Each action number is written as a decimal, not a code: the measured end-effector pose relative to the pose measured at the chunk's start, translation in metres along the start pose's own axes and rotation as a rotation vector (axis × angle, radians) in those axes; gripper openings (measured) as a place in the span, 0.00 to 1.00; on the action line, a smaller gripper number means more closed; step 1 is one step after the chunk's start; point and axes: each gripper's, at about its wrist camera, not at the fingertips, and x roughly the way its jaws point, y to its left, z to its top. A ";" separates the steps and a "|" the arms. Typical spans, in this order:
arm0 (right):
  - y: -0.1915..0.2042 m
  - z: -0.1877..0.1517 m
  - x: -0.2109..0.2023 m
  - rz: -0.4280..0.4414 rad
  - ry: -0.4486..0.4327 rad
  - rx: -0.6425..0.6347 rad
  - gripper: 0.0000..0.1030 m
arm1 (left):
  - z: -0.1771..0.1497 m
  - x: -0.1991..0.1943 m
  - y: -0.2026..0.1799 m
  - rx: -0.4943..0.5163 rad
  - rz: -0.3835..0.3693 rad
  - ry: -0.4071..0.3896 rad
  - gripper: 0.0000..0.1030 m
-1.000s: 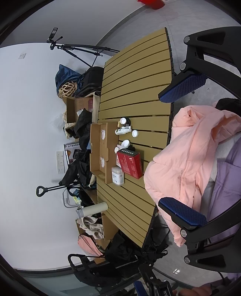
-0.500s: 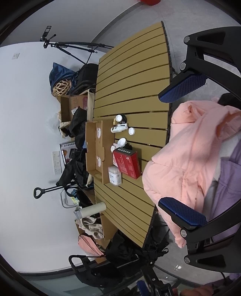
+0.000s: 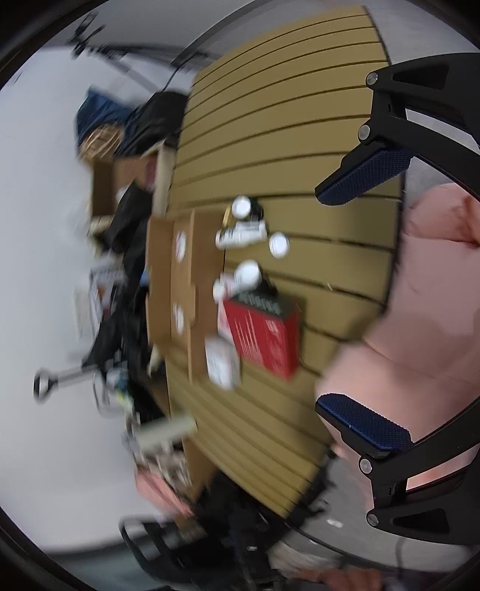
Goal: Organize objects
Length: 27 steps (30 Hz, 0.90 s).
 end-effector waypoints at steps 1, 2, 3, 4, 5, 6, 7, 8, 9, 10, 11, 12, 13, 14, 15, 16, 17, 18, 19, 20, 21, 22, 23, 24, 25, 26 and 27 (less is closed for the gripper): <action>-0.005 0.006 0.009 0.000 0.005 0.024 1.00 | 0.004 0.016 -0.001 0.008 -0.015 0.004 0.85; -0.009 0.014 0.023 0.013 0.018 0.043 1.00 | 0.007 0.034 -0.001 0.007 -0.033 0.012 0.85; -0.011 0.020 0.036 0.046 0.030 0.051 0.98 | 0.008 0.054 0.000 -0.006 -0.057 0.036 0.85; -0.011 0.026 0.050 0.092 0.039 0.058 0.89 | 0.007 0.074 0.002 -0.030 -0.083 0.066 0.81; -0.011 0.031 0.066 0.110 0.062 0.074 0.82 | 0.007 0.089 0.004 -0.048 -0.107 0.087 0.74; -0.009 0.034 0.079 0.118 0.085 0.084 0.70 | 0.003 0.104 0.006 -0.076 -0.130 0.113 0.71; -0.007 0.037 0.097 0.134 0.116 0.086 0.60 | -0.001 0.118 0.008 -0.095 -0.163 0.137 0.68; -0.004 0.037 0.108 0.139 0.138 0.087 0.54 | -0.005 0.127 0.010 -0.113 -0.198 0.152 0.65; -0.002 0.036 0.122 0.157 0.165 0.092 0.44 | -0.006 0.136 0.011 -0.122 -0.222 0.162 0.64; 0.001 0.033 0.129 0.183 0.184 0.104 0.42 | -0.008 0.142 0.011 -0.132 -0.248 0.170 0.61; 0.003 0.030 0.135 0.204 0.197 0.114 0.41 | -0.012 0.145 0.012 -0.147 -0.274 0.173 0.54; 0.005 0.026 0.139 0.221 0.204 0.119 0.39 | -0.015 0.146 0.011 -0.155 -0.312 0.175 0.47; 0.005 0.024 0.139 0.211 0.189 0.117 0.39 | -0.018 0.147 0.010 -0.157 -0.328 0.173 0.40; 0.004 0.023 0.138 0.213 0.183 0.118 0.39 | -0.020 0.147 0.011 -0.162 -0.317 0.162 0.37; 0.003 0.023 0.138 0.220 0.188 0.124 0.38 | -0.021 0.146 0.012 -0.171 -0.316 0.155 0.36; 0.001 0.023 0.138 0.229 0.195 0.137 0.37 | -0.021 0.144 0.012 -0.187 -0.312 0.157 0.30; -0.001 0.022 0.136 0.232 0.202 0.146 0.35 | -0.022 0.140 0.012 -0.206 -0.316 0.164 0.29; -0.001 0.022 0.132 0.234 0.202 0.149 0.33 | -0.024 0.131 0.011 -0.216 -0.327 0.157 0.29; -0.001 0.020 0.124 0.237 0.191 0.145 0.33 | -0.026 0.119 0.007 -0.203 -0.323 0.133 0.29; 0.000 0.020 0.119 0.242 0.181 0.141 0.33 | -0.028 0.110 0.004 -0.187 -0.311 0.116 0.29; 0.001 0.018 0.112 0.253 0.174 0.140 0.32 | -0.030 0.100 0.000 -0.171 -0.295 0.105 0.29; 0.004 0.017 0.104 0.260 0.165 0.136 0.32 | -0.032 0.094 -0.002 -0.162 -0.285 0.098 0.29; 0.007 0.016 0.097 0.255 0.156 0.127 0.32 | -0.033 0.087 -0.004 -0.153 -0.275 0.091 0.29; 0.009 0.017 0.095 0.252 0.150 0.120 0.32 | -0.033 0.082 -0.004 -0.149 -0.265 0.085 0.29; 0.011 0.018 0.090 0.253 0.143 0.112 0.32 | -0.031 0.080 -0.004 -0.154 -0.258 0.083 0.29; 0.013 0.021 0.086 0.260 0.138 0.111 0.33 | -0.028 0.076 -0.003 -0.163 -0.258 0.080 0.29; 0.015 0.025 0.082 0.265 0.132 0.108 0.33 | -0.021 0.070 -0.001 -0.172 -0.257 0.070 0.29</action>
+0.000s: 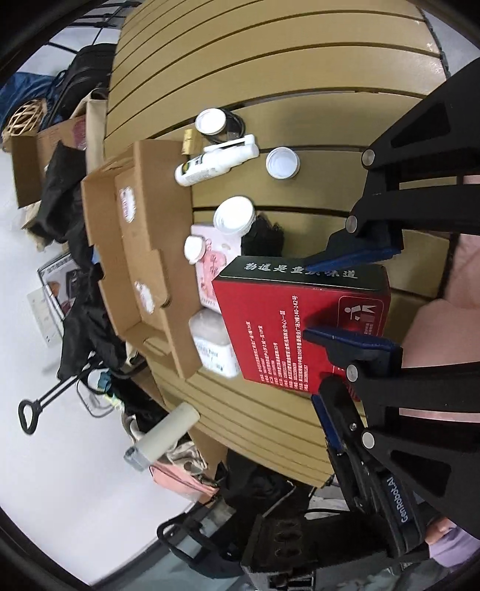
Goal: Organize objects
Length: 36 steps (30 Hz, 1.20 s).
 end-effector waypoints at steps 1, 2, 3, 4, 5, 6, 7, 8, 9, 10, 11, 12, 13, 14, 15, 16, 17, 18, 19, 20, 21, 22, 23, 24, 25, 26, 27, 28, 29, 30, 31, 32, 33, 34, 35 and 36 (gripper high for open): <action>0.002 0.003 -0.003 0.006 -0.004 -0.005 0.33 | 0.010 -0.006 -0.002 0.001 -0.004 -0.020 0.29; 0.005 0.011 -0.007 0.016 -0.014 -0.010 0.33 | 0.019 -0.010 -0.003 0.007 -0.004 -0.034 0.29; 0.007 0.021 -0.010 0.026 -0.020 -0.015 0.32 | 0.031 -0.016 -0.004 0.009 -0.008 -0.051 0.29; 0.009 0.031 -0.010 0.033 -0.022 -0.019 0.32 | 0.048 -0.018 -0.004 0.013 -0.021 -0.066 0.29; 0.010 0.045 -0.009 0.038 -0.026 -0.018 0.32 | 0.062 -0.018 -0.005 0.013 -0.034 -0.076 0.29; 0.010 0.062 -0.008 0.043 -0.035 -0.021 0.32 | 0.080 -0.016 -0.003 0.006 -0.052 -0.079 0.29; 0.011 0.074 -0.006 0.043 -0.041 -0.029 0.32 | 0.094 -0.011 -0.001 0.001 -0.068 -0.074 0.29; 0.010 0.089 -0.002 0.037 -0.048 -0.036 0.32 | 0.116 -0.004 0.004 -0.007 -0.075 -0.065 0.29; 0.010 0.102 0.003 0.036 -0.051 -0.037 0.32 | 0.128 0.002 0.008 -0.005 -0.066 -0.067 0.29; 0.009 0.120 0.013 0.043 -0.048 -0.048 0.32 | 0.142 0.009 0.011 0.010 -0.056 -0.070 0.29; 0.008 0.131 0.021 0.044 -0.046 -0.054 0.32 | 0.160 0.020 0.015 0.032 -0.035 -0.072 0.29; 0.006 0.143 0.030 0.044 -0.044 -0.058 0.32 | 0.172 0.029 0.020 0.043 -0.017 -0.072 0.29; 0.002 0.161 0.048 0.050 -0.031 -0.059 0.32 | 0.186 0.042 0.027 0.053 -0.003 -0.065 0.29; -0.001 0.172 0.059 0.051 -0.022 -0.052 0.32 | 0.202 0.056 0.034 0.053 0.020 -0.053 0.29; -0.005 0.184 0.073 0.057 -0.013 -0.044 0.32 | 0.212 0.067 0.041 0.045 0.035 -0.044 0.29; -0.009 0.199 0.091 0.060 0.000 -0.042 0.32 | 0.222 0.079 0.049 0.040 0.051 -0.036 0.29; -0.014 0.211 0.107 0.059 0.004 -0.029 0.32 | 0.235 0.096 0.059 0.029 0.096 -0.023 0.29; -0.018 0.221 0.123 0.066 0.014 -0.016 0.32 | 0.241 0.106 0.064 0.022 0.133 -0.017 0.29; -0.021 0.231 0.143 0.066 0.035 -0.005 0.32 | 0.245 0.119 0.070 0.020 0.175 -0.013 0.29; -0.023 0.241 0.164 0.064 0.057 0.001 0.32 | 0.251 0.132 0.075 0.013 0.224 -0.003 0.33; -0.024 0.247 0.179 0.066 0.077 0.004 0.32 | 0.257 0.143 0.081 0.008 0.265 0.013 0.35; -0.025 0.252 0.198 0.069 0.107 0.015 0.32 | 0.262 0.150 0.084 0.020 0.276 0.012 0.38; -0.027 0.254 0.215 0.052 0.137 0.031 0.32 | 0.264 0.153 0.084 0.027 0.278 0.011 0.44; -0.029 0.256 0.228 0.031 0.161 0.044 0.33 | 0.264 0.153 0.083 0.039 0.279 0.016 0.47; -0.032 0.257 0.234 0.032 0.173 0.054 0.33 | 0.264 0.151 0.080 0.052 0.280 0.015 0.50; -0.033 0.255 0.238 0.037 0.184 0.060 0.33 | 0.264 0.147 0.075 0.067 0.279 0.011 0.52; -0.036 0.254 0.235 0.045 0.178 0.065 0.33 | 0.264 0.139 0.068 0.088 0.274 -0.001 0.52; -0.037 0.253 0.232 0.043 0.170 0.065 0.35 | 0.263 0.130 0.062 0.112 0.279 -0.018 0.55; -0.038 0.252 0.223 0.027 0.158 0.059 0.36 | 0.262 0.120 0.055 0.136 0.303 -0.031 0.62; -0.040 0.253 0.214 0.012 0.150 0.055 0.41 | 0.259 0.109 0.047 0.152 0.321 -0.042 0.64; -0.041 0.254 0.199 -0.001 0.137 0.049 0.49 | 0.259 0.094 0.041 0.169 0.334 -0.059 0.65; -0.043 0.254 0.182 -0.006 0.123 0.042 0.56 | 0.260 0.083 0.037 0.179 0.346 -0.068 0.67; -0.044 0.255 0.165 -0.017 0.106 0.036 0.75 | 0.259 0.066 0.031 0.186 0.366 -0.069 0.70; -0.045 0.255 0.143 -0.038 0.090 0.024 0.84 | 0.256 0.049 0.026 0.185 0.388 -0.059 0.79; -0.045 0.253 0.118 -0.064 0.081 -0.007 0.84 | 0.253 0.035 0.023 0.178 0.405 -0.056 0.84; -0.046 0.250 0.094 -0.095 0.078 -0.038 0.84 | 0.246 0.017 0.020 0.168 0.427 -0.068 0.84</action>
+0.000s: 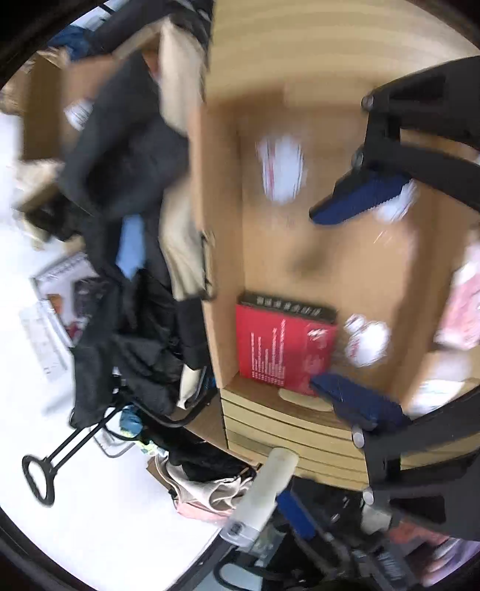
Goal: Organize objects
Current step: 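Lower the red box into the cardboard tray and open the right gripper, then withdraw the right gripper from the tray toward the loose items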
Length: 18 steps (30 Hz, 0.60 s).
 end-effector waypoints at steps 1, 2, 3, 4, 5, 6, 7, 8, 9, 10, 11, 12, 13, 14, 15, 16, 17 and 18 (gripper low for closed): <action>-0.002 -0.006 -0.024 -0.036 -0.009 -0.026 0.84 | -0.007 -0.018 0.004 -0.008 0.027 -0.008 0.86; -0.005 -0.012 -0.045 -0.062 -0.019 -0.046 0.84 | -0.013 -0.033 0.006 -0.012 0.048 -0.009 0.89; -0.008 -0.019 -0.066 -0.087 -0.026 -0.065 0.84 | -0.021 -0.049 0.009 -0.015 0.067 -0.008 0.91; -0.011 -0.029 -0.090 -0.112 -0.035 -0.081 0.84 | -0.028 -0.064 0.011 -0.016 0.080 -0.007 0.93; -0.015 -0.039 -0.113 -0.139 -0.045 -0.091 0.84 | -0.036 -0.079 0.012 -0.017 0.089 -0.009 0.95; -0.017 -0.048 -0.131 -0.162 -0.052 -0.094 0.84 | -0.044 -0.096 0.013 -0.015 0.101 -0.014 0.95; -0.020 -0.059 -0.151 -0.181 -0.063 -0.094 0.84 | -0.051 -0.110 0.012 -0.010 0.118 -0.018 0.97; -0.022 -0.070 -0.172 -0.190 -0.073 -0.091 0.84 | -0.058 -0.124 0.010 -0.002 0.131 -0.021 0.97; -0.022 -0.076 -0.182 -0.192 -0.077 -0.087 0.84 | -0.064 -0.138 0.005 0.013 0.134 -0.026 0.98; -0.023 -0.085 -0.195 -0.188 -0.082 -0.079 0.84 | -0.069 -0.151 0.000 0.030 0.135 -0.033 0.98; -0.023 -0.094 -0.207 -0.185 -0.086 -0.069 0.84 | -0.076 -0.166 -0.005 0.047 0.144 -0.041 0.99; -0.023 -0.102 -0.217 -0.185 -0.093 -0.058 0.84 | -0.080 -0.177 -0.009 0.052 0.147 -0.046 1.00; -0.021 -0.110 -0.227 -0.179 -0.102 -0.052 0.84 | -0.086 -0.189 -0.012 0.053 0.143 -0.046 1.00; -0.018 -0.121 -0.239 -0.168 -0.110 -0.053 0.84 | -0.095 -0.204 -0.014 0.046 0.122 -0.042 1.00; -0.014 -0.134 -0.250 -0.156 -0.125 -0.059 0.84 | -0.104 -0.213 -0.016 0.039 0.103 -0.040 1.00; -0.011 -0.144 -0.257 -0.149 -0.135 -0.067 0.84 | -0.116 -0.224 -0.018 0.034 0.088 -0.038 1.00; -0.004 -0.160 -0.267 -0.142 -0.144 -0.085 0.84 | -0.126 -0.232 -0.020 0.034 0.086 -0.038 1.00; 0.003 -0.178 -0.276 -0.135 -0.155 -0.109 0.84 | -0.140 -0.241 -0.023 0.039 0.088 -0.042 1.00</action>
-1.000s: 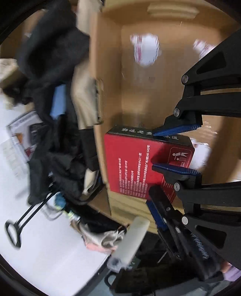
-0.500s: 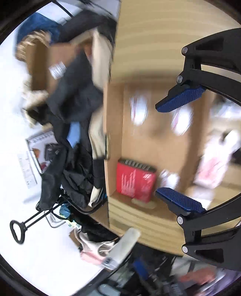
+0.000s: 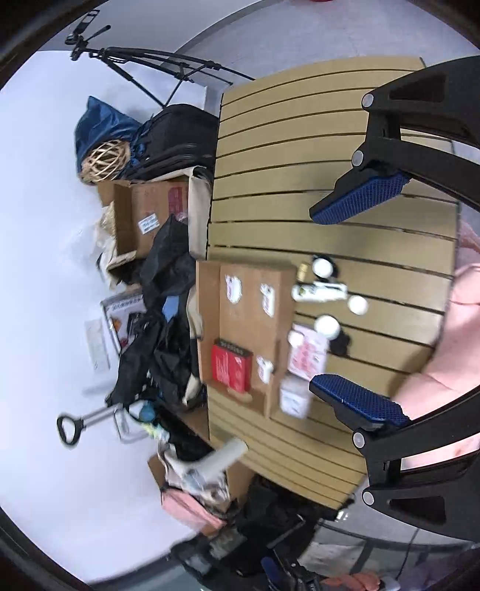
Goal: Organize objects
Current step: 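Withdraw the right gripper from the tray toward the loose items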
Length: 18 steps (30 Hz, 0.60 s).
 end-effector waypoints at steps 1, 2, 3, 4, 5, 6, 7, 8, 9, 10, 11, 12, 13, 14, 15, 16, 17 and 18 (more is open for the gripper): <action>0.007 -0.013 -0.009 0.005 -0.011 -0.018 0.84 | -0.013 -0.007 -0.002 0.009 -0.002 -0.007 1.00; 0.014 -0.026 -0.019 0.005 -0.021 -0.031 0.84 | -0.027 -0.016 -0.004 0.017 -0.006 -0.021 1.00; 0.024 -0.045 -0.032 0.005 -0.037 -0.052 0.84 | -0.043 -0.026 -0.007 0.026 -0.016 -0.043 1.00; 0.032 -0.056 -0.038 0.008 -0.047 -0.067 0.84 | -0.057 -0.035 -0.008 0.029 -0.019 -0.060 1.00; 0.043 -0.073 -0.049 0.016 -0.070 -0.081 0.84 | -0.071 -0.041 -0.009 0.019 -0.023 -0.081 1.00; 0.049 -0.087 -0.057 0.021 -0.085 -0.083 0.84 | -0.087 -0.047 -0.009 -0.004 -0.018 -0.100 1.00; 0.058 -0.104 -0.063 0.023 -0.099 -0.081 0.84 | -0.101 -0.051 -0.009 -0.032 -0.006 -0.113 1.00; 0.068 -0.123 -0.069 0.016 -0.119 -0.073 0.84 | -0.115 -0.053 -0.009 -0.067 -0.002 -0.124 1.00; 0.077 -0.144 -0.074 0.002 -0.146 -0.060 0.84 | -0.129 -0.054 -0.010 -0.095 -0.011 -0.127 1.00; 0.081 -0.157 -0.075 -0.004 -0.162 -0.047 0.84 | -0.140 -0.055 -0.011 -0.113 -0.022 -0.119 1.00; 0.085 -0.173 -0.074 0.003 -0.178 -0.024 0.84 | -0.147 -0.052 -0.013 -0.121 -0.031 -0.101 1.00; 0.088 -0.183 -0.069 0.021 -0.163 -0.004 0.84 | -0.151 -0.048 -0.019 -0.101 -0.039 -0.066 1.00; 0.090 -0.186 -0.063 0.033 -0.130 -0.011 0.84 | -0.153 -0.044 -0.024 -0.067 -0.043 -0.040 1.00; 0.094 -0.186 -0.056 0.027 -0.083 -0.034 0.84 | -0.152 -0.043 -0.029 -0.038 -0.038 -0.029 1.00; 0.096 -0.187 -0.053 -0.002 -0.067 -0.045 0.84 | -0.151 -0.043 -0.031 -0.032 -0.027 -0.039 1.00; 0.097 -0.185 -0.054 -0.033 -0.084 -0.039 0.84 | -0.152 -0.045 -0.030 -0.043 -0.028 -0.053 1.00; 0.097 -0.184 -0.055 -0.028 -0.096 -0.032 0.84 | -0.150 -0.044 -0.029 -0.060 -0.046 -0.058 1.00; 0.098 -0.184 -0.056 -0.010 -0.103 -0.031 0.84 | -0.154 -0.044 -0.028 -0.066 -0.057 -0.050 1.00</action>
